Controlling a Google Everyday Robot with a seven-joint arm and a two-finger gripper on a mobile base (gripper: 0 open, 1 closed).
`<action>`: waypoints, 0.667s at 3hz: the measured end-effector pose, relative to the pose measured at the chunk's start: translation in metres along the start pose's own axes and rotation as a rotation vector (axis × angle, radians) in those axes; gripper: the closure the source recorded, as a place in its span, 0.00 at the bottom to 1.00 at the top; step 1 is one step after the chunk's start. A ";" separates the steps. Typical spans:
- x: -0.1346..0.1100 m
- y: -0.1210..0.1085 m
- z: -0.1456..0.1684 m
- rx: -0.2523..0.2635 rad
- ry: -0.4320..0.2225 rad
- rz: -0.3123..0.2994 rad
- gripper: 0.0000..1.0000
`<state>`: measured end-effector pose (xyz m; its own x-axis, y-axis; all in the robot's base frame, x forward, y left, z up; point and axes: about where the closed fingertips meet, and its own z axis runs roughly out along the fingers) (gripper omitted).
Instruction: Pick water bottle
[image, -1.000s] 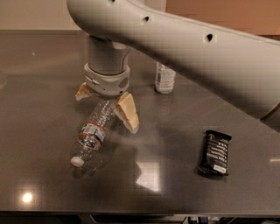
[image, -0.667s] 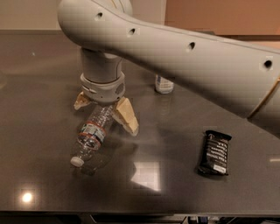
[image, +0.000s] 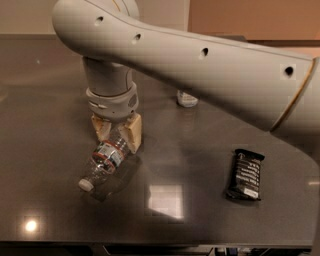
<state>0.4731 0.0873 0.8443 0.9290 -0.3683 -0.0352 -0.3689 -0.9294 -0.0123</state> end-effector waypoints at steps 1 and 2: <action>-0.002 0.005 -0.012 -0.003 -0.018 0.013 0.64; 0.001 0.012 -0.031 0.004 -0.051 0.048 0.88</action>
Offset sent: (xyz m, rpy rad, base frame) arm -0.0129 -0.0467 0.0708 -0.0131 0.1600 -0.1143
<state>0.4707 0.0749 0.8752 0.9078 -0.4102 -0.0871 -0.4128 -0.9107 -0.0129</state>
